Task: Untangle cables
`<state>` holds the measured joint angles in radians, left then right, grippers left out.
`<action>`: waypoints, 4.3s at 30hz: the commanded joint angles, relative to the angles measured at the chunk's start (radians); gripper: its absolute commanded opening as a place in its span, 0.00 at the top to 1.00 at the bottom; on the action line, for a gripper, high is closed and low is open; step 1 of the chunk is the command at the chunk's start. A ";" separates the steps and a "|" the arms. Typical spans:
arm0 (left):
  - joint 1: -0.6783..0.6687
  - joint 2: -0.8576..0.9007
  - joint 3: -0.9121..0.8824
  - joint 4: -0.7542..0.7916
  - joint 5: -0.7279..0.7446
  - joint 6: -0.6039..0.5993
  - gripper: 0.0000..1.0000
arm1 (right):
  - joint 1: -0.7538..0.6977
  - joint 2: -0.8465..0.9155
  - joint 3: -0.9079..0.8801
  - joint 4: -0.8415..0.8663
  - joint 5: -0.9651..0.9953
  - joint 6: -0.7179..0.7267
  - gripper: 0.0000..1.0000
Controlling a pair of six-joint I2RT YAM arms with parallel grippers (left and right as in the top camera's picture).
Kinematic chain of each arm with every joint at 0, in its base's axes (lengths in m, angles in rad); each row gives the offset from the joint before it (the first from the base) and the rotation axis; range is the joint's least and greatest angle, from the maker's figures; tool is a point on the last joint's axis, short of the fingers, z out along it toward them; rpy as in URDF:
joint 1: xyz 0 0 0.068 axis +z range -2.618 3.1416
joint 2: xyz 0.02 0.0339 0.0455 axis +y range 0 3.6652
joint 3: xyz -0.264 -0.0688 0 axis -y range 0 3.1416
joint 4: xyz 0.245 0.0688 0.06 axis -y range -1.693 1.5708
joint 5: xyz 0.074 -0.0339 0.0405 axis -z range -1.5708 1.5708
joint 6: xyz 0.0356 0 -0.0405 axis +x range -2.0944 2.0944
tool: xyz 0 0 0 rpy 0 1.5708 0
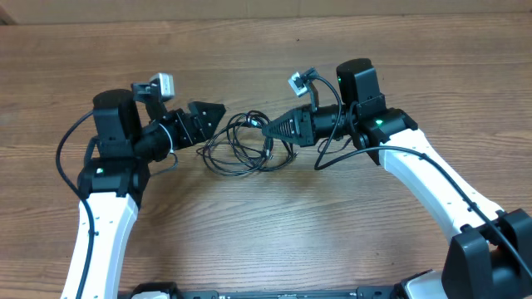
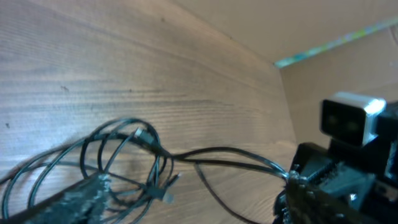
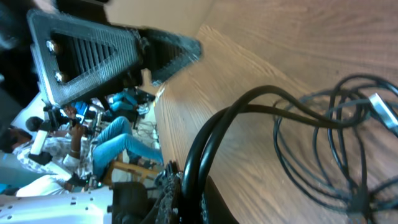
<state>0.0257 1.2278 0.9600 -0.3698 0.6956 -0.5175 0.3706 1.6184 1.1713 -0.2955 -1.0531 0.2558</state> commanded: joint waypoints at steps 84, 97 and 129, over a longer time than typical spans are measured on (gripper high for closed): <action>-0.329 0.060 0.008 0.101 -0.357 -0.205 0.00 | 0.079 -0.287 0.377 -0.399 0.558 0.189 0.96; -0.386 0.275 0.008 0.085 -0.354 -0.547 0.02 | 0.079 -0.320 0.379 -0.364 0.536 0.189 0.96; -0.114 0.179 0.026 0.025 -0.095 -0.031 0.96 | 0.079 -0.269 0.354 -0.860 1.339 0.325 0.96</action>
<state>-0.1127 1.4853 0.9604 -0.3412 0.4664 -0.6983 0.4477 1.3293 1.5166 -1.1599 0.0925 0.5159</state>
